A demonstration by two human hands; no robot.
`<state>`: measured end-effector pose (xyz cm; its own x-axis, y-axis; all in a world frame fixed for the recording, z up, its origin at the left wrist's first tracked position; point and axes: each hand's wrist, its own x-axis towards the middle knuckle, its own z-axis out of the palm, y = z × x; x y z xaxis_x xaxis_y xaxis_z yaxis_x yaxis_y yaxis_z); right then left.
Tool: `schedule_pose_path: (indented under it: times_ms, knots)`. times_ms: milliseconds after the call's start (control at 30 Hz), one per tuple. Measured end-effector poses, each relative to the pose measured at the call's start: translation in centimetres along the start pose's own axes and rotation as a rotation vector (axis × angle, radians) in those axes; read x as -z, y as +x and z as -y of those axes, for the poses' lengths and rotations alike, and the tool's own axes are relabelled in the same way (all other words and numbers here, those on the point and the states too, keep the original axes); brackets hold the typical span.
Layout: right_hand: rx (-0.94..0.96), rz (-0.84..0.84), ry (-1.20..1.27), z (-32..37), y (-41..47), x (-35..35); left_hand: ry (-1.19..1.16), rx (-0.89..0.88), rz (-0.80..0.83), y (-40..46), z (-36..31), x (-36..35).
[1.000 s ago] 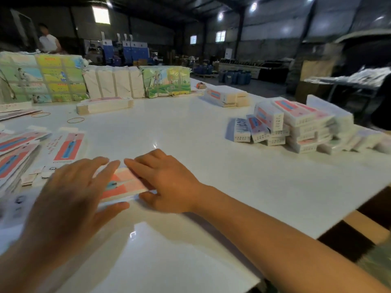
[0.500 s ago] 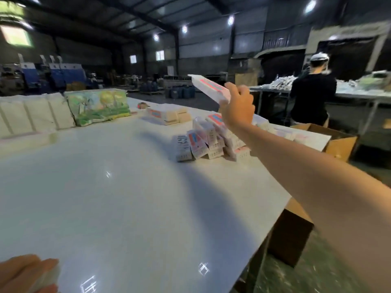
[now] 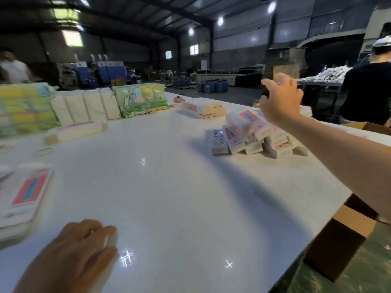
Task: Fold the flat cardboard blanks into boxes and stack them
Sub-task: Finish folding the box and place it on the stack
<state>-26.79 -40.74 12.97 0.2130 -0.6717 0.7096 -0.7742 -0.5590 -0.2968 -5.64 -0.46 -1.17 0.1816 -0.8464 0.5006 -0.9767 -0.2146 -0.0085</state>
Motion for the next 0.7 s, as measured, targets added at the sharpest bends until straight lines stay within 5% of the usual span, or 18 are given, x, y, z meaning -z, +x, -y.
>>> schedule_pose_path:
  times_ms: [100,200,333,567,700]
  knots:
    - [0.324,0.054,0.240,8.0,-3.1,-0.2,-0.072,0.056,0.009,-0.3,-0.3,0.6]
    - [0.571,0.348,0.423,14.1,-10.2,-1.9,-0.086,0.225,0.127,-0.3,-0.9,1.5]
    - [0.716,0.697,0.304,18.0,-18.8,-5.4,-0.044,0.196,0.142,-0.5,-0.5,0.7]
    - [0.726,0.655,0.345,17.6,-20.8,-6.7,-0.077,0.207,0.101,-0.7,-0.3,0.1]
    - [0.718,0.632,0.378,17.6,-20.9,-6.8,-0.368,0.344,0.110,0.5,0.2,0.9]
